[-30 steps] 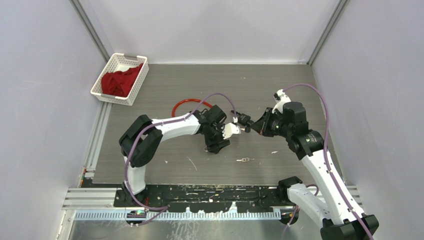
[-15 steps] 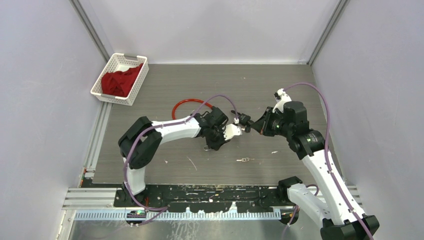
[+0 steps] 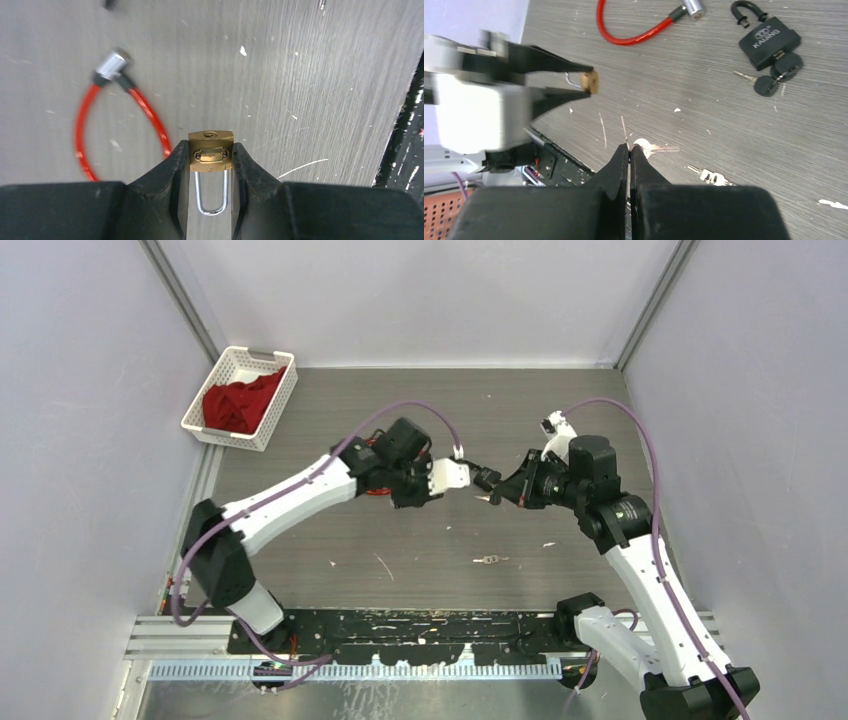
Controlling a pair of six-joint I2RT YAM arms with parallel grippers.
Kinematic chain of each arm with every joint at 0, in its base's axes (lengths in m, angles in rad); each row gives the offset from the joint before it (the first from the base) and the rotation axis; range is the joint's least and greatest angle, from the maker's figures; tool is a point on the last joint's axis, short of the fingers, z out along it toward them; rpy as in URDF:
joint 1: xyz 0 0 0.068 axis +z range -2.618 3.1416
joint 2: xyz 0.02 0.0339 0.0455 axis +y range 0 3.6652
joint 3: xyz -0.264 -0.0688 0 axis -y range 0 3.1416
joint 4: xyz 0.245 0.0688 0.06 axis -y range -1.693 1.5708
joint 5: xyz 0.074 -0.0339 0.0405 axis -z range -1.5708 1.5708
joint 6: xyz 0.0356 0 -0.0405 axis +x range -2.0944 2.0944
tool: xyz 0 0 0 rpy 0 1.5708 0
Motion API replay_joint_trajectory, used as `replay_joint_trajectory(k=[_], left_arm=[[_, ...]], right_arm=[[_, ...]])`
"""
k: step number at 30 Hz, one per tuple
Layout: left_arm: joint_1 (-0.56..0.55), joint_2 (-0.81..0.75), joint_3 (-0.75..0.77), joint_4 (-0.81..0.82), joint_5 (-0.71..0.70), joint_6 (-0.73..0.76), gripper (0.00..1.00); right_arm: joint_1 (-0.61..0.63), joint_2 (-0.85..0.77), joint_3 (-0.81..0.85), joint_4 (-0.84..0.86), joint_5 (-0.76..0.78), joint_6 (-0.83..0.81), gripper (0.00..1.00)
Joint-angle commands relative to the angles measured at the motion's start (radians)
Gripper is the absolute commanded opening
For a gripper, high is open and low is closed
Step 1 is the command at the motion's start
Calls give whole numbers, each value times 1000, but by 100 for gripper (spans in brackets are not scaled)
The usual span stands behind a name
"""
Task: Unlock with the key
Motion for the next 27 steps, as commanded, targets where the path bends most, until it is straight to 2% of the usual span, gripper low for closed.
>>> replay_joint_trajectory(k=[1,4,6,8,12,18,27], left_arm=[[28,-114,173,-222,118,113,0],[28,-200,221,-332,200,252,0],[28,-288,211,-369,269,396,0],[28,-394,174,-372,334,542,0],[21,-544,120,-334,438,676,0],[-7,-638,92,-302,473,749,0],[-11,-681,86,-244,514,681,0]], right_arm=[[-4,22,65,31,-120,-25,1],[-4,34,76,48,-166,-26,1],[-4,39,80,68,-214,-22,1],[-5,44,89,88,-264,-16,1],[-3,40,86,130,-342,2,1],[27,30,74,180,-409,22,1],[91,11,40,367,-501,106,1]])
